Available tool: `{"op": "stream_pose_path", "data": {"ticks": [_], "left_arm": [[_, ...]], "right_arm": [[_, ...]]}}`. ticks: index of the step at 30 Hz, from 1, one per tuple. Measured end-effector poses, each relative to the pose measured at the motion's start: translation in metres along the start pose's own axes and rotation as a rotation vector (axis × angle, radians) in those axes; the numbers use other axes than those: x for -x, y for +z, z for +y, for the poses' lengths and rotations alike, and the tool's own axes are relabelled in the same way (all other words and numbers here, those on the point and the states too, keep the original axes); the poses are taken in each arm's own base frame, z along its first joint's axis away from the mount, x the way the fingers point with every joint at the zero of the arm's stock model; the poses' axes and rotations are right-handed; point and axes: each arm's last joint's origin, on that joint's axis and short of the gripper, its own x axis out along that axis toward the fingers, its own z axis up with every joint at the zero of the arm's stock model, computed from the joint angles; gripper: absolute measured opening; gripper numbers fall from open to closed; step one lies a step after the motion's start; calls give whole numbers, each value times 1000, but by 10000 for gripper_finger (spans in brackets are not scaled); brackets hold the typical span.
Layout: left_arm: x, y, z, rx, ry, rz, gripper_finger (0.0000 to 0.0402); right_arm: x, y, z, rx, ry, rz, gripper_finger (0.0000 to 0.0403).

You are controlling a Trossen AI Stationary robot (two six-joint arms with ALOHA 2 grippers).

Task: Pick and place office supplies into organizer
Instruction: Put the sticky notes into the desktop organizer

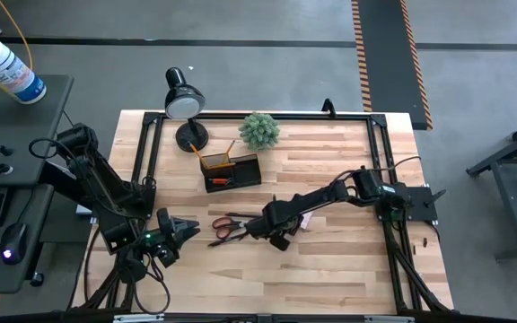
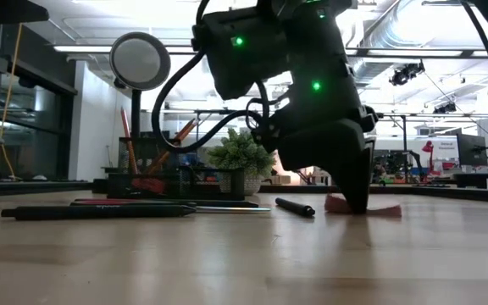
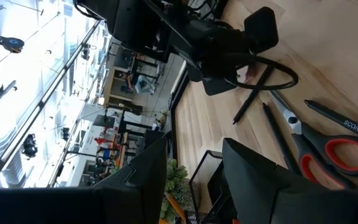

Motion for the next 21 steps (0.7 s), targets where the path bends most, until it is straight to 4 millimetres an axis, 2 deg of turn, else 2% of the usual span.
{"op": "stream_pose_path", "data": {"ticks": [6,10,13,21], "left_arm": [[0,0,0,0,0,0,143],[0,0,0,-1,0,0,143],[0,0,0,-1,0,0,143],[0,0,0,0,0,0,143]], "right_arm": [[2,-8,9,48,-60,-64,3],[12,-17,16,78,-150,-117,1],[30,-25,20,103,-196,-174,1],[79,-40,36,156,-177,-360,0]]}}
